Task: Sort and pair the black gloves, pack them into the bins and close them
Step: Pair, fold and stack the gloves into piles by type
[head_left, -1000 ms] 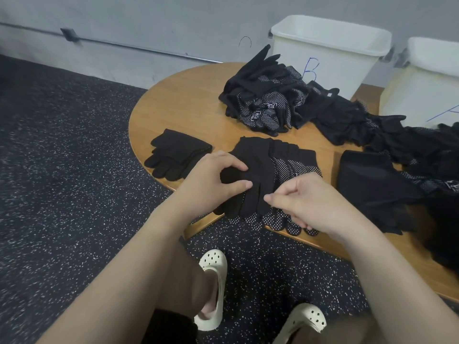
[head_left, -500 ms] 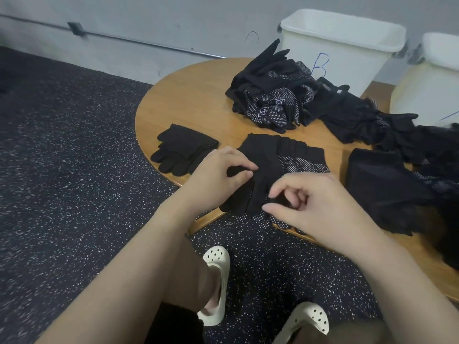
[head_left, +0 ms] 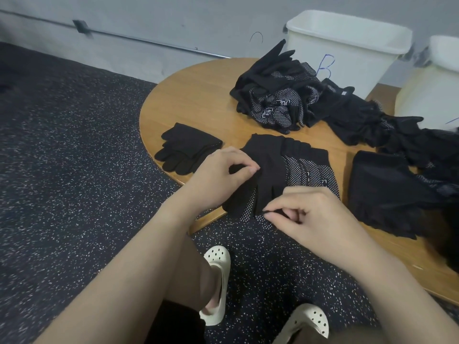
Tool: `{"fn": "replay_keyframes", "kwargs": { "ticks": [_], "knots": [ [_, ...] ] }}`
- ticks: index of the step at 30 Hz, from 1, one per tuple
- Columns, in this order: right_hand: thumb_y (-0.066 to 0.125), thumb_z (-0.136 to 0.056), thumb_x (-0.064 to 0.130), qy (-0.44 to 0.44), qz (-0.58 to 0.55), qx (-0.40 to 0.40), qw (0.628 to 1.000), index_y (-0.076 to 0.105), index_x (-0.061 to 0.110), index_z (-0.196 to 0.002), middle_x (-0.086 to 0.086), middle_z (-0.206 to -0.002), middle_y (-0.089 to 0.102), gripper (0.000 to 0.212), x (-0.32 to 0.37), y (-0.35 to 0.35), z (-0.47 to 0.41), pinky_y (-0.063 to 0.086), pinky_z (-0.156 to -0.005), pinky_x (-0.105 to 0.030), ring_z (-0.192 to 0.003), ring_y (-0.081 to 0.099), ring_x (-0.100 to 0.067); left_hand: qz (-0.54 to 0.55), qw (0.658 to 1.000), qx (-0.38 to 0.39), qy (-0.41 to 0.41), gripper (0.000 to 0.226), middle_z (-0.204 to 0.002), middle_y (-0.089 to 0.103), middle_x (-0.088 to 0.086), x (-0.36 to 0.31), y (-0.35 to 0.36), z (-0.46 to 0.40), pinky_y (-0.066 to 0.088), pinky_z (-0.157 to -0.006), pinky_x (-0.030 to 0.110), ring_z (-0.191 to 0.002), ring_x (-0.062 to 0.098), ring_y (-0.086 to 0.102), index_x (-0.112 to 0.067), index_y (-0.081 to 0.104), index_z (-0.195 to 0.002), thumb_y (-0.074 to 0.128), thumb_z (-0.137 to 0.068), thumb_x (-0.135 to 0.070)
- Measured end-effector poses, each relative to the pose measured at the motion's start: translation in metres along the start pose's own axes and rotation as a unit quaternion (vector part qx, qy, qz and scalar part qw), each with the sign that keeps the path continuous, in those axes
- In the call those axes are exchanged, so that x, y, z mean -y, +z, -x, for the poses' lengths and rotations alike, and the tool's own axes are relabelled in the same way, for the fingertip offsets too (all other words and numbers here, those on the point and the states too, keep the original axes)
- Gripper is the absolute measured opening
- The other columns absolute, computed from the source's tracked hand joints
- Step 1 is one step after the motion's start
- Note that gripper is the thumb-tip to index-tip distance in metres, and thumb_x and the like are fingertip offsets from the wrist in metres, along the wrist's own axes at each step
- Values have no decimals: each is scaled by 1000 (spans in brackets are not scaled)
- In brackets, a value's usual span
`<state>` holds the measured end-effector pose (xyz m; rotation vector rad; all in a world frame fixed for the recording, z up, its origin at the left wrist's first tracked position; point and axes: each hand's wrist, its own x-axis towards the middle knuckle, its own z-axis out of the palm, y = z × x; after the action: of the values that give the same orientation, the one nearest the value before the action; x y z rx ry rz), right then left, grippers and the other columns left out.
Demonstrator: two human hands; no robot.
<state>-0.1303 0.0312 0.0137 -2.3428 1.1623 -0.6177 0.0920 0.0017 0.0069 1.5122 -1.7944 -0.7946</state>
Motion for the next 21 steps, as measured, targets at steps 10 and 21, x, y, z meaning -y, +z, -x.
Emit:
{"fn": "replay_keyframes", "kwargs": {
  "ticks": [10,21],
  "knots": [
    [59,-95,47,-12,-24,-98,995,76,30,-78,11,-71,55,28,2,1,-6,42,-60,-29,-67,55,-14,42,992,-121,-10,12,-98,77,-2,6,-11,1,57,-92,33,-95,12,71,-13,80,-104,69,-98,-9],
    [58,-89,53,-38,84,40,995,75,31,-117,19,-126,59,39,13,9,-46,34,-109,-30,-122,45,1,-40,996,-76,-28,5,-79,73,-11,28,-29,12,44,-65,8,-69,-3,60,-23,79,-93,78,-91,-19]
  ]
}}
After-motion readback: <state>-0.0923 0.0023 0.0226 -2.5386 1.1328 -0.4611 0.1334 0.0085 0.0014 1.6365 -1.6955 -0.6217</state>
